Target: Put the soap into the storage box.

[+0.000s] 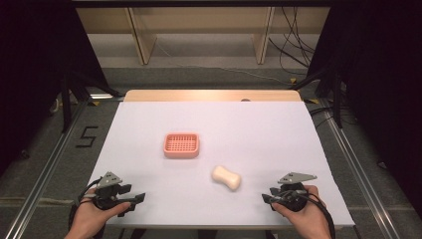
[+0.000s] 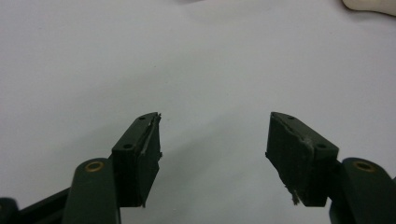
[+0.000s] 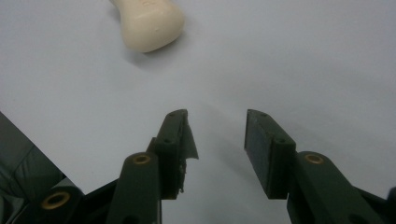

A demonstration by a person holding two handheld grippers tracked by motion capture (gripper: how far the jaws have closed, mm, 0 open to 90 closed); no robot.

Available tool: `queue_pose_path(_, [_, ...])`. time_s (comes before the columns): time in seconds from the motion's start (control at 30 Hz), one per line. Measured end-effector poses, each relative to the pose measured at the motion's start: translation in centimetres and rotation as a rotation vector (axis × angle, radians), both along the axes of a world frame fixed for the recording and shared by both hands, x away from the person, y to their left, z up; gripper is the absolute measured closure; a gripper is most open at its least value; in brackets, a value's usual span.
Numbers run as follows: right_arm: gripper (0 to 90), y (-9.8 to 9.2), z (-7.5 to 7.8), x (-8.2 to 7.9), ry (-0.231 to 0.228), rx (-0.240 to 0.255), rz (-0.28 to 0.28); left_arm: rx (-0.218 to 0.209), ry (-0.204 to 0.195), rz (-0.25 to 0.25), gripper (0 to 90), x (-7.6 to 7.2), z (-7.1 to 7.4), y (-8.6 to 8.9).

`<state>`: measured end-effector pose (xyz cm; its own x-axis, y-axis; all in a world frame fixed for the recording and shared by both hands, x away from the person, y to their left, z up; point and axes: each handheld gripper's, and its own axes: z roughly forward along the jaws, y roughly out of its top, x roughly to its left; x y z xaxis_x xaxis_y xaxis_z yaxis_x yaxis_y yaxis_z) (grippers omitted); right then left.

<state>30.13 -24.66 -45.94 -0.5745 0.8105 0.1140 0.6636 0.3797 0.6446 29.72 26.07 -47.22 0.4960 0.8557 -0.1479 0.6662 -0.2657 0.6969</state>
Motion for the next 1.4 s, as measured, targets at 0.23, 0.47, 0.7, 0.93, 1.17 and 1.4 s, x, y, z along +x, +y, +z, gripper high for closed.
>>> queue_pose_path(0.23, [59.5,1.2,0.9,0.6,0.024,-0.016,0.019,0.030,0.028,-0.053,34.5,-0.2,0.3,0.2])
queue_pose_path(0.47, [59.6,2.7,2.3,1.9,0.079,-0.062,0.054,0.040,0.021,-0.053,34.3,-0.2,0.3,0.2])
queue_pose_path(0.7, [59.8,4.6,3.7,4.1,0.165,-0.152,0.127,0.053,0.021,-0.069,34.2,-0.2,0.4,0.3])
queue_pose_path(0.93, [57.5,6.6,4.3,6.1,0.226,-0.231,0.207,0.056,0.028,-0.080,34.0,-0.2,0.4,0.3])
queue_pose_path(1.17, [54.3,8.4,4.6,7.8,0.262,-0.287,0.267,0.017,0.023,-0.060,33.9,-0.3,0.3,0.0])
queue_pose_path(1.4, [51.1,10.2,4.5,9.3,0.296,-0.325,0.305,0.029,0.022,-0.071,33.8,-0.3,0.3,0.1])
